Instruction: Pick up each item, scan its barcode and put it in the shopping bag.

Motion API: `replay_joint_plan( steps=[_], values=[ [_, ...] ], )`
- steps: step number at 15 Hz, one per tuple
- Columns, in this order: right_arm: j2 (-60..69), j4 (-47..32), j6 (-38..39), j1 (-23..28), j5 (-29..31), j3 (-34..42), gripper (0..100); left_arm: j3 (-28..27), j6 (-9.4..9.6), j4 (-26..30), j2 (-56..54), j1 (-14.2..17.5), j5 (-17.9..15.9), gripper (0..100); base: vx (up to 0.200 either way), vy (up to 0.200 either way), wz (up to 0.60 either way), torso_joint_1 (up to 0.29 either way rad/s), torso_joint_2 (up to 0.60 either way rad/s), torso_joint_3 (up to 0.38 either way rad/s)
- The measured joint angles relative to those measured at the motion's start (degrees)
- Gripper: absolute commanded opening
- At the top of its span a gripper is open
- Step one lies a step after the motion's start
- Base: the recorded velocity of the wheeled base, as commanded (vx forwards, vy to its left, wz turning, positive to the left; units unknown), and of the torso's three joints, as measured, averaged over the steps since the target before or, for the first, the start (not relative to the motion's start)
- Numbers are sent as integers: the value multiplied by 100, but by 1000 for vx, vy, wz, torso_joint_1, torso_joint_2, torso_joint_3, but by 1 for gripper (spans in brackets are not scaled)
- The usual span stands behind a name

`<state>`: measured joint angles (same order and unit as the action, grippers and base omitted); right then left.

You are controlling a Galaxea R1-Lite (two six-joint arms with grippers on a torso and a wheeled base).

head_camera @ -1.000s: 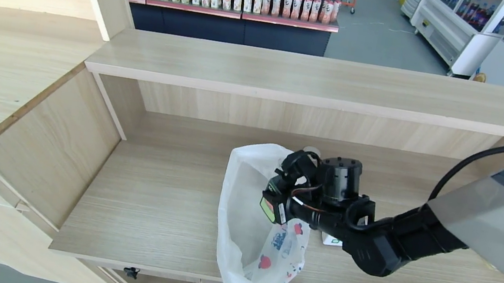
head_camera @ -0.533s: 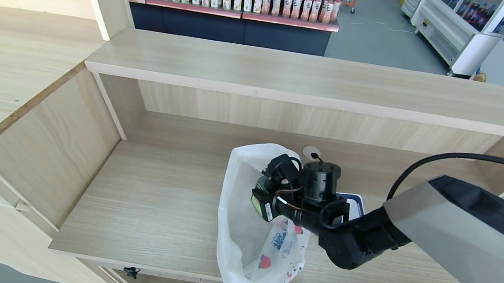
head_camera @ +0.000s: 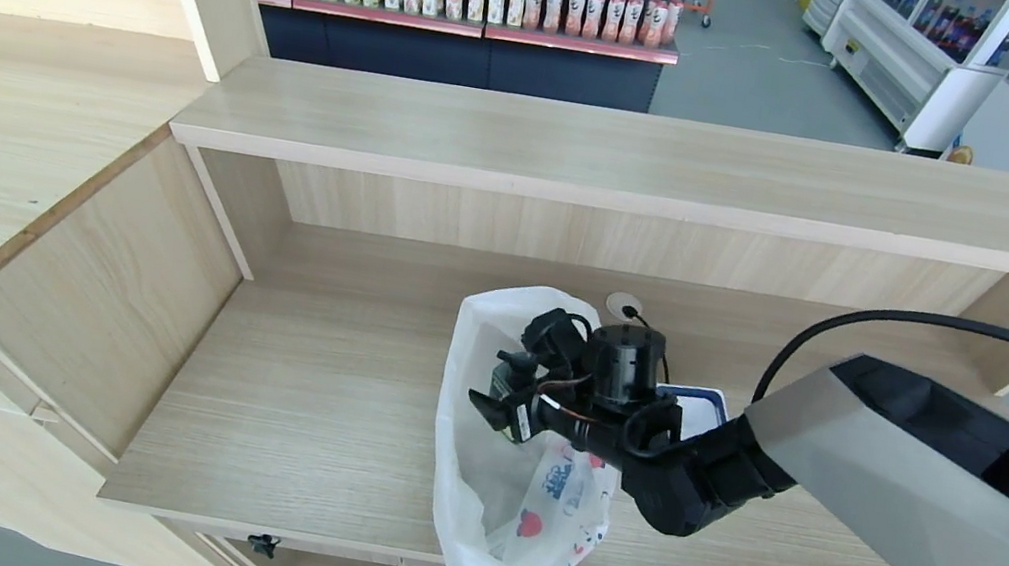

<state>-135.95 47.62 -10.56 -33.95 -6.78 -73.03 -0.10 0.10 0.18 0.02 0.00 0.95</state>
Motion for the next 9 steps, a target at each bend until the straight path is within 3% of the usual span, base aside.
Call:
replay_joint_plan(
  steps=[4,9],
  values=[
    [1117,-467,1145,50,-83,390,100,0,0,0,0,0,0,100,0,0,0,0,0,0],
    [3433,-1436,1557,623,424,2022,100,0,0,-2,0,0,0,100,0,0,0,0,0,0]
  ],
)
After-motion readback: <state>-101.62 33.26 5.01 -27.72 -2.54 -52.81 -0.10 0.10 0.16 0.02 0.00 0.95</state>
